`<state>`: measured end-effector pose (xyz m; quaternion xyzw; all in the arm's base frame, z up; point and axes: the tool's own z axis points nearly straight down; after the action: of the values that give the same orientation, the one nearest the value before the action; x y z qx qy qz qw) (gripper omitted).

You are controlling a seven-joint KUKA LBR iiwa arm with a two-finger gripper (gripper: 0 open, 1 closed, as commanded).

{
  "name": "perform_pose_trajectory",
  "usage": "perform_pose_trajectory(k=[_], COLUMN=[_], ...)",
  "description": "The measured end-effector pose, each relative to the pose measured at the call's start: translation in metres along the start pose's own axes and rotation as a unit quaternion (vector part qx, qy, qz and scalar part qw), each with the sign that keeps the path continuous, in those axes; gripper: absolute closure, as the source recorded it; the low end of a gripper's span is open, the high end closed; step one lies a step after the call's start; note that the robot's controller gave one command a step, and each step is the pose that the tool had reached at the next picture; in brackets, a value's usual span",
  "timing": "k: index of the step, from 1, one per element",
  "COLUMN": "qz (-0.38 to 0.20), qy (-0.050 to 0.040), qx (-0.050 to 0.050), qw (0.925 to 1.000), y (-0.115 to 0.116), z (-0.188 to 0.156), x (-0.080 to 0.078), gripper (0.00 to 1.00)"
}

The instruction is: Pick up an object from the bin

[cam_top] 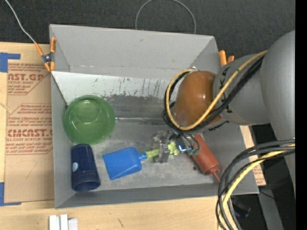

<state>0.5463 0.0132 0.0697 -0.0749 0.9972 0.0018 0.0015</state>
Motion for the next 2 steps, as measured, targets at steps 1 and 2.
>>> perform_pose_trajectory(k=[1,2], qz=[0.038,-0.001], qy=[0.0003,-0.0004], qx=[-0.001,0.0], qw=[0.9993,1.0], y=[-0.015,-0.029], z=[0.0,0.0], x=[0.014,-0.005], gripper=[1.0,1.0])
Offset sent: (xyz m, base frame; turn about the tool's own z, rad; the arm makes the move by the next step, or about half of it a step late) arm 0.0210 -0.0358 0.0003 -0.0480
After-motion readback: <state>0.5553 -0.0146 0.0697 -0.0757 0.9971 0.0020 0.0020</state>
